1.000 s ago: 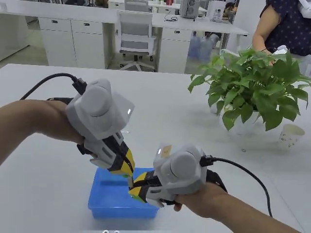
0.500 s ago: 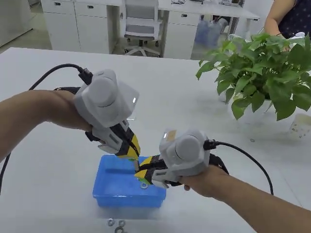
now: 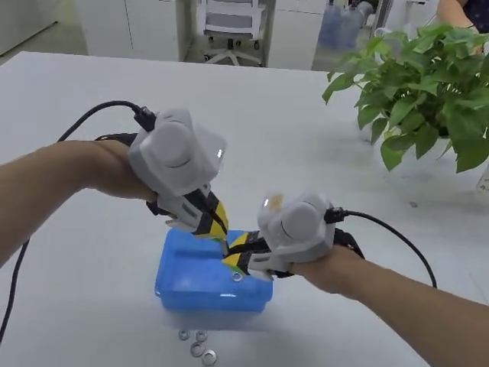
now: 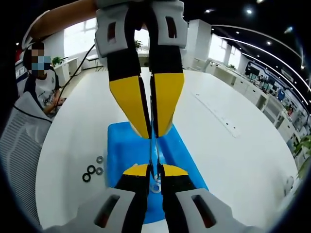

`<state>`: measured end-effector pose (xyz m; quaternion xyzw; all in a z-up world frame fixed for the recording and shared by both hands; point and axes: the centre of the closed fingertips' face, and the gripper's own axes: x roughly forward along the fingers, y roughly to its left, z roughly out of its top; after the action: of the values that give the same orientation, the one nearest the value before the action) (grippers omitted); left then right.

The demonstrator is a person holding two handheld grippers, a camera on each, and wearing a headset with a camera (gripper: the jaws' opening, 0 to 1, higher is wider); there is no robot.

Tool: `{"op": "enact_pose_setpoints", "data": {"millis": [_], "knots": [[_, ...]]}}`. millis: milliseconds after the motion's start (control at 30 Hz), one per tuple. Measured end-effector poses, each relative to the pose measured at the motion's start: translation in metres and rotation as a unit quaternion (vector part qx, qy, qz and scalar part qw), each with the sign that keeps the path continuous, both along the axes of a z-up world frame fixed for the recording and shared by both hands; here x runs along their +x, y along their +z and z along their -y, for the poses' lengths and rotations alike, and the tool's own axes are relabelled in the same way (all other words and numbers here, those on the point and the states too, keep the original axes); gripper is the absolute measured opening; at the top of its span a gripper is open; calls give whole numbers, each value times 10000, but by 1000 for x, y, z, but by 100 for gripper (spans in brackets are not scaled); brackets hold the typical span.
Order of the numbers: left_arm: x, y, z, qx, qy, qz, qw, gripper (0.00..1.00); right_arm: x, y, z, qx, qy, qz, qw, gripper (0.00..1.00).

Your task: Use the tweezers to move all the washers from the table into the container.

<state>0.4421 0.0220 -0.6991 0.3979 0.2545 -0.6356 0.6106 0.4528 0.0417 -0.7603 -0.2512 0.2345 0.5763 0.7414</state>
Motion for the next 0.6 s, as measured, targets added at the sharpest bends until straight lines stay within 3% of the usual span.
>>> {"op": "enact_pose_setpoints", "data": {"millis": [333,600], "knots": [[3,-17,0,100,23,22,9999,6,2,-16,1,-144,116,17,9998,10],[4,-20,5,80,16,38,10000,6,3,-21,5,-183,68,-17,9998,10]]}}
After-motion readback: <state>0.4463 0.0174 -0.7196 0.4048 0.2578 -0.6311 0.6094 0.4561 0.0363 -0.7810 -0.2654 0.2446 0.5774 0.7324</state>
